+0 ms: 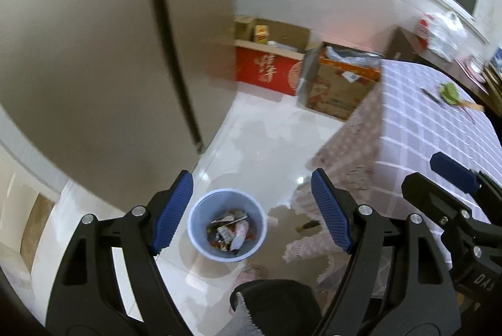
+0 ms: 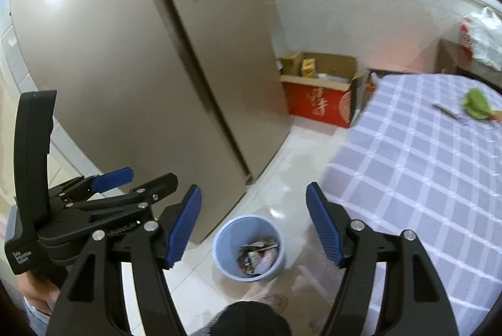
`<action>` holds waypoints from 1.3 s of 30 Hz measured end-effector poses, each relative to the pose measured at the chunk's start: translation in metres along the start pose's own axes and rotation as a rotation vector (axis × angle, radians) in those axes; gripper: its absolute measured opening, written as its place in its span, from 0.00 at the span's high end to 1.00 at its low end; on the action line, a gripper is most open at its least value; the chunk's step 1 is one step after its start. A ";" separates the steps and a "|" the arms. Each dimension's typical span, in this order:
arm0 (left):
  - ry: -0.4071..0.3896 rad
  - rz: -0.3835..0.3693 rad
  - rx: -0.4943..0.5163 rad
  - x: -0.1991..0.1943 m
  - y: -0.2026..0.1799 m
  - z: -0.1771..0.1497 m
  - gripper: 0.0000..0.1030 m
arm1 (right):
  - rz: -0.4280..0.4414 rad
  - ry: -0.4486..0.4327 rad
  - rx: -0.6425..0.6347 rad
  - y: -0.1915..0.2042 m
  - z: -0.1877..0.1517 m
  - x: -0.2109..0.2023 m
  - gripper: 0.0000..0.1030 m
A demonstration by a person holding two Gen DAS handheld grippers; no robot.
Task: Collect trash
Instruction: 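Move both open tools back to the table, then grasp the green leaf plush toy with the right tool while the left tool grasps the cream label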
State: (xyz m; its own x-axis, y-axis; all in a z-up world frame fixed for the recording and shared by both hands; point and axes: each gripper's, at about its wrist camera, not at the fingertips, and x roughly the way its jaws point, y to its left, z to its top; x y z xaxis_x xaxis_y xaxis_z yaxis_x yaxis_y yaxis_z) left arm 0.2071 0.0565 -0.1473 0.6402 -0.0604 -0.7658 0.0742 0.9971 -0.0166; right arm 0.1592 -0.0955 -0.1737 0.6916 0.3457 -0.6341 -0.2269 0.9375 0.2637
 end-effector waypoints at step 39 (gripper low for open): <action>0.074 -0.235 0.270 0.165 -0.350 0.110 0.43 | -0.389 0.002 0.073 -0.348 0.069 -0.025 0.23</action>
State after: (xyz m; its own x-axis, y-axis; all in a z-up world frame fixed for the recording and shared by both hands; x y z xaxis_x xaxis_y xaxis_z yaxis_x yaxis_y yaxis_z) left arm 0.3712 -0.3074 -0.1975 0.5258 -0.2728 -0.8057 0.4182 0.9077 -0.0344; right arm 0.2679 -0.4332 -0.1992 0.7147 -0.0341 -0.6986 0.1011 0.9934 0.0549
